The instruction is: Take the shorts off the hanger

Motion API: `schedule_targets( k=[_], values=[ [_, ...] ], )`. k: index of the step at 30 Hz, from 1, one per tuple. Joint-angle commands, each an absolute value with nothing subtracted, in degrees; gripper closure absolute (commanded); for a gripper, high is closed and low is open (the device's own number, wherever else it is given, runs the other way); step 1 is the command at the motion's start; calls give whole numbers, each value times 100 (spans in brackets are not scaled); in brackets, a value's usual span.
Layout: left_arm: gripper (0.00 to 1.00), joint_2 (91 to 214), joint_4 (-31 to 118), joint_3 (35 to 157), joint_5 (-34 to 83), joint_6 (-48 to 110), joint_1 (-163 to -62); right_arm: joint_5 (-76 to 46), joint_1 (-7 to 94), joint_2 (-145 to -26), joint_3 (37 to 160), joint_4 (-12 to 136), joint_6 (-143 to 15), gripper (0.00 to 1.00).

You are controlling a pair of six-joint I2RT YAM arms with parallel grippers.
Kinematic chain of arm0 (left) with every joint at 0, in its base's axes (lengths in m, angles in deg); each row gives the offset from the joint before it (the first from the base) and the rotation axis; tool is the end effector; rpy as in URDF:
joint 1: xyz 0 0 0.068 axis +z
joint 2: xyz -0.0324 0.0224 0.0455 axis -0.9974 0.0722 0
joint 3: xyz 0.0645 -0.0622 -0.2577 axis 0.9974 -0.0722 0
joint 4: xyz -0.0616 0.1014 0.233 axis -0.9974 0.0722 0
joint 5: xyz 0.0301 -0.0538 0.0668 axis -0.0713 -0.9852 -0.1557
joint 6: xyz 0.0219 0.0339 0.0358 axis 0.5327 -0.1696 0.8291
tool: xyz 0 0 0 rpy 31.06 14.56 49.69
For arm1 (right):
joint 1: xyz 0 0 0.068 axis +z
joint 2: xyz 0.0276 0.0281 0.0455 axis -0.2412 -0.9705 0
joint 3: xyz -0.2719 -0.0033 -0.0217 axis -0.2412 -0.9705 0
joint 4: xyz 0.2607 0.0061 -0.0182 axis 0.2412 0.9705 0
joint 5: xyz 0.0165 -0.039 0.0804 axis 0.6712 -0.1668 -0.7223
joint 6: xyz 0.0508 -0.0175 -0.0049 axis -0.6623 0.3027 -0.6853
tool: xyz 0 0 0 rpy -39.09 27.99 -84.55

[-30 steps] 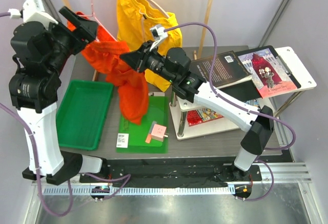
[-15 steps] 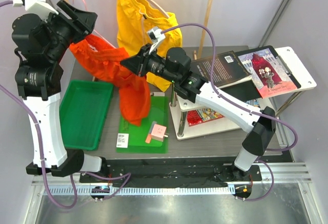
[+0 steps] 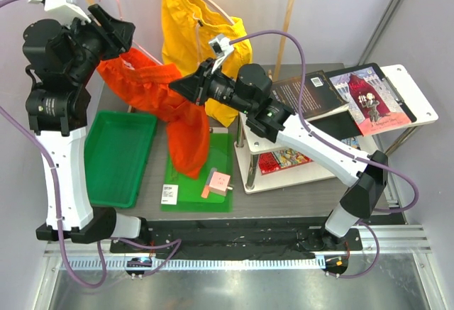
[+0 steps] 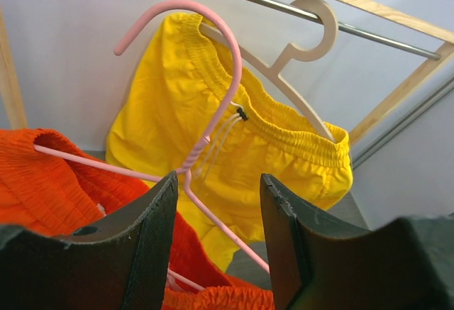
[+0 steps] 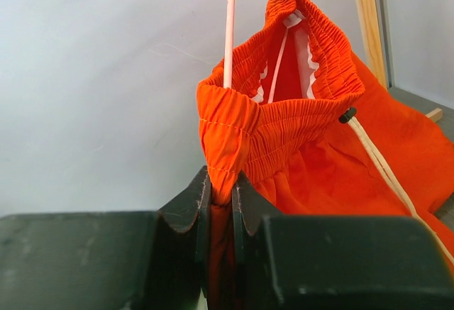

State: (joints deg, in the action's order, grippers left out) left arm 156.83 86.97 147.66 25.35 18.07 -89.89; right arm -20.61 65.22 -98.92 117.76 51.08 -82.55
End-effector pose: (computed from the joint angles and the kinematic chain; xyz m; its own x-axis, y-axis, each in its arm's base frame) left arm 0.2122 -0.0197 0.5929 -0.0399 -0.4143 -0.9093 0.2031 0.8876 -0.4134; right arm 0.2376 0.3091 0.4624 -0.2715 0.3288 -0.9045 -0.8643 0.3302 0.3794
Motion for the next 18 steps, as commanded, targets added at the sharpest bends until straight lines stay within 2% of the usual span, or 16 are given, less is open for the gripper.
schedule_targets(
  k=[1,6,15,18],
  values=[
    [50,15785,8402,14881,2686,2425,-8955,-2264,6520,-9444,11911,4442,-8188,99],
    [52,15926,7998,14933,2072,2320,-8955,-2352,6520,-9497,12025,4477,-8162,99],
    [66,15698,7672,14591,2431,2548,-8947,-2475,6520,-9418,11972,4372,-8118,99],
    [67,15724,7681,14521,2475,2645,-8955,-2502,6520,-9409,11990,4346,-8126,99]
  ],
)
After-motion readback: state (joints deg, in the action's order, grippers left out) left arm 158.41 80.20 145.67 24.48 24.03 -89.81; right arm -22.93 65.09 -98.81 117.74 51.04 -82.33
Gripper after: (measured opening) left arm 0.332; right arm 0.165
